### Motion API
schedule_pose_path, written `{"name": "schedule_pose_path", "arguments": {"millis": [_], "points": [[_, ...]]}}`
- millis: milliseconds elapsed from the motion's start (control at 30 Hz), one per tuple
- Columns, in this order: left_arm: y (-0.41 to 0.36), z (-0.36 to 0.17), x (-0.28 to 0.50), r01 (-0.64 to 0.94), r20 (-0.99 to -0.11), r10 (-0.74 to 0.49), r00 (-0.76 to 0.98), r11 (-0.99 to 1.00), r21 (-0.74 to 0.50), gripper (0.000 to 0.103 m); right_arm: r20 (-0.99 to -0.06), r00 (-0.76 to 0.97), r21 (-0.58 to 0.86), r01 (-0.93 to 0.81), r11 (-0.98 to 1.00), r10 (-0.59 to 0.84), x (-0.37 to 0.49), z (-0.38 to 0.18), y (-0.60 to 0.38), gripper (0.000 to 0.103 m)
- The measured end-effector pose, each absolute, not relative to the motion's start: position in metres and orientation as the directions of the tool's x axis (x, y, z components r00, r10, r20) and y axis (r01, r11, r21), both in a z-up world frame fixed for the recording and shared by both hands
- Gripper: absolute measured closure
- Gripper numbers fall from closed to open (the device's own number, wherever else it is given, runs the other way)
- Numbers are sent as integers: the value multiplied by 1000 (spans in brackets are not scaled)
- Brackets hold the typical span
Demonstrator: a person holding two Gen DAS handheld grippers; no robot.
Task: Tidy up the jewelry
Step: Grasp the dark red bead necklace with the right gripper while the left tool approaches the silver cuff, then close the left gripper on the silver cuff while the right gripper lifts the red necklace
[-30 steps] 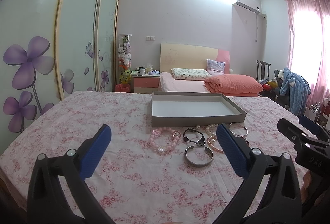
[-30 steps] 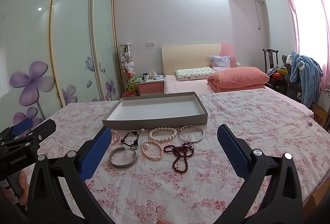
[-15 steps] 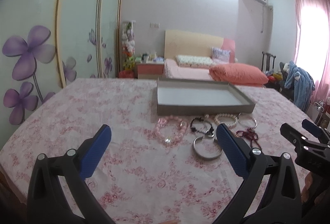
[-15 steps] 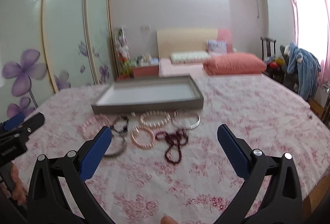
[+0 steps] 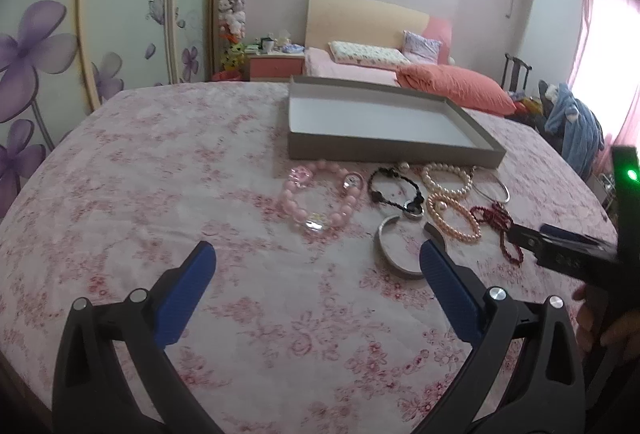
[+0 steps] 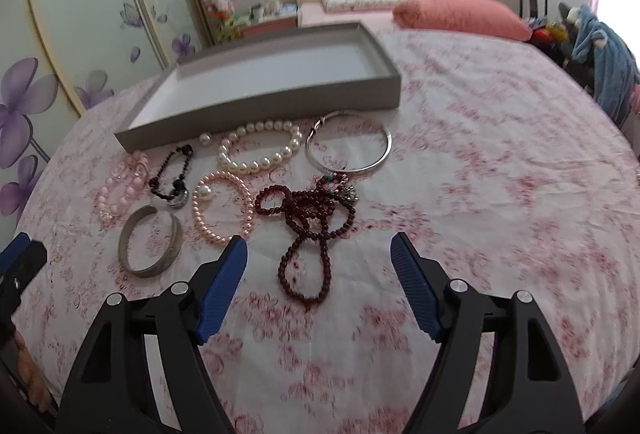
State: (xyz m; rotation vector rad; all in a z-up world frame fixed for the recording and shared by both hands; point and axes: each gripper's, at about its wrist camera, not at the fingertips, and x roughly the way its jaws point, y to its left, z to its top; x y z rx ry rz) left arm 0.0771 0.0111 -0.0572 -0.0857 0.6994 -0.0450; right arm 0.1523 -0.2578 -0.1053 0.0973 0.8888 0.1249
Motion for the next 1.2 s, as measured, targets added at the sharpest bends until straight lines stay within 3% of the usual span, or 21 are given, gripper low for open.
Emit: {"name": "schedule_pose_path", "arguments": {"millis": [167, 267, 400, 500, 1000, 1200], "points": [[-7, -63, 88, 64, -667, -93, 739, 996, -69, 4, -796, 593, 90, -80, 993, 120, 170, -113, -248, 37], [-15, -66, 96, 79, -684, -96, 723, 995, -56, 4, -795, 599, 59, -87, 994, 99, 172, -112, -243, 48], [-25, -69, 106, 99, -704, -104, 702, 994, -47, 4, -780, 620, 24, -108, 994, 86, 172, -112, -238, 82], [-32, -73, 113, 109, -719, -105, 687, 993, -41, 4, -776, 625, 20, -116, 993, 88, 165, -110, -241, 90], [-69, -102, 154, 125, -805, -55, 590, 992, 24, 4, -770, 637, 36, -25, 999, 44, 165, -113, -284, 93], [-68, -107, 164, 110, -812, -56, 581, 994, 10, 13, -771, 634, 44, -28, 999, 52, 163, -114, -286, 93]]}}
